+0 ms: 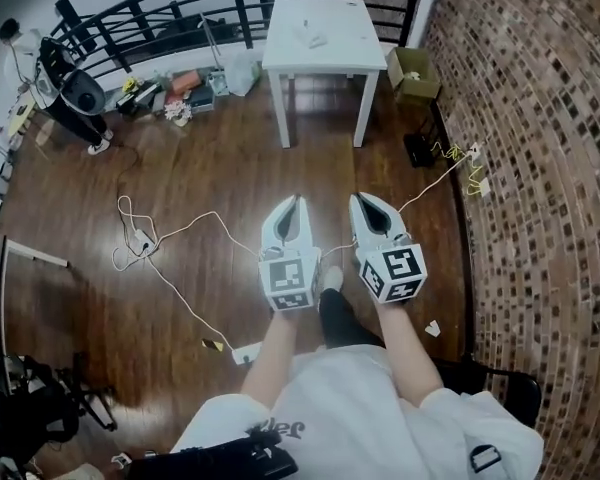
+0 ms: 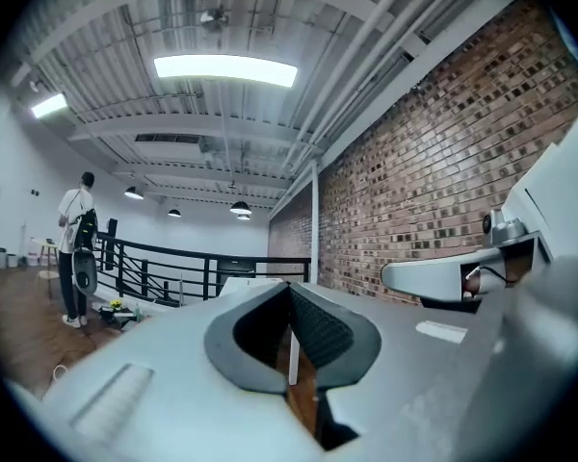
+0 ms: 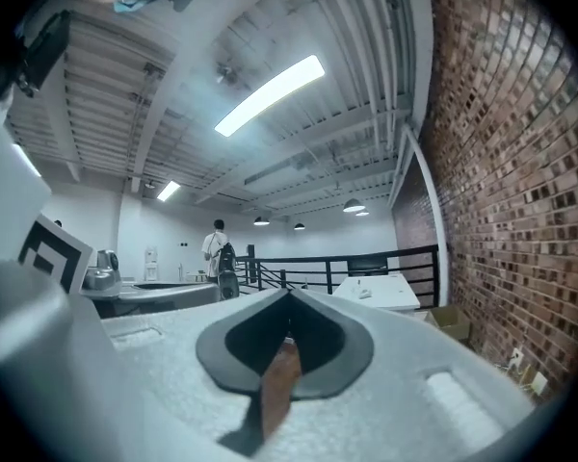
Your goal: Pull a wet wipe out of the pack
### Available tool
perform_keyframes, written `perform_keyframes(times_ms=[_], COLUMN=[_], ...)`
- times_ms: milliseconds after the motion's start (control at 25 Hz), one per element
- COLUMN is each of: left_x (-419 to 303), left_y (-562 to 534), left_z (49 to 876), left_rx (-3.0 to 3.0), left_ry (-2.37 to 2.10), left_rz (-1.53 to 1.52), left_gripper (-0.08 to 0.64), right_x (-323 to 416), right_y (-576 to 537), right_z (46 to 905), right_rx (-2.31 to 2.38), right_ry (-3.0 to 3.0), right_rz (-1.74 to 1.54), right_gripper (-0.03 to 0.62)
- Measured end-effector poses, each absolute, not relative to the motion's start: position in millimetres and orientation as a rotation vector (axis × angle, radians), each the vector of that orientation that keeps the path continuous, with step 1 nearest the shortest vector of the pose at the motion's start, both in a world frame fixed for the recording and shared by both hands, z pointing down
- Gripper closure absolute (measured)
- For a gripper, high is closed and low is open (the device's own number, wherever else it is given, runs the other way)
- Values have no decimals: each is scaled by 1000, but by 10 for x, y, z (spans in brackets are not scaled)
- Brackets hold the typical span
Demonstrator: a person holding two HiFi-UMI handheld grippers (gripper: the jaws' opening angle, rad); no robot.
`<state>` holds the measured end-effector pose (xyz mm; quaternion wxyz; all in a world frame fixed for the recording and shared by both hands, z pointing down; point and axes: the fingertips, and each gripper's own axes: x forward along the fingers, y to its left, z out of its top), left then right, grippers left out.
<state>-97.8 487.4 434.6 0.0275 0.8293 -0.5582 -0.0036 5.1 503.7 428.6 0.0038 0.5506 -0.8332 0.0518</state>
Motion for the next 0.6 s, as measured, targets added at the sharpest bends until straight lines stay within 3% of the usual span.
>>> perform_keyframes(times_ms=[400, 600], left_x=[-735, -733], left_y=[2644, 1845], left_z=[3934, 4364], left_rx=[2619, 2541], left_ry=[-1788, -1739], left_rz=[3, 93], left_gripper=[545, 545], right_x=[607, 593], right_y=[2487, 1787], right_z=[3740, 4322], right_rx=[1752, 1663], right_ry=[-2719, -2650], right_rz=[120, 318], right_gripper=[604, 604])
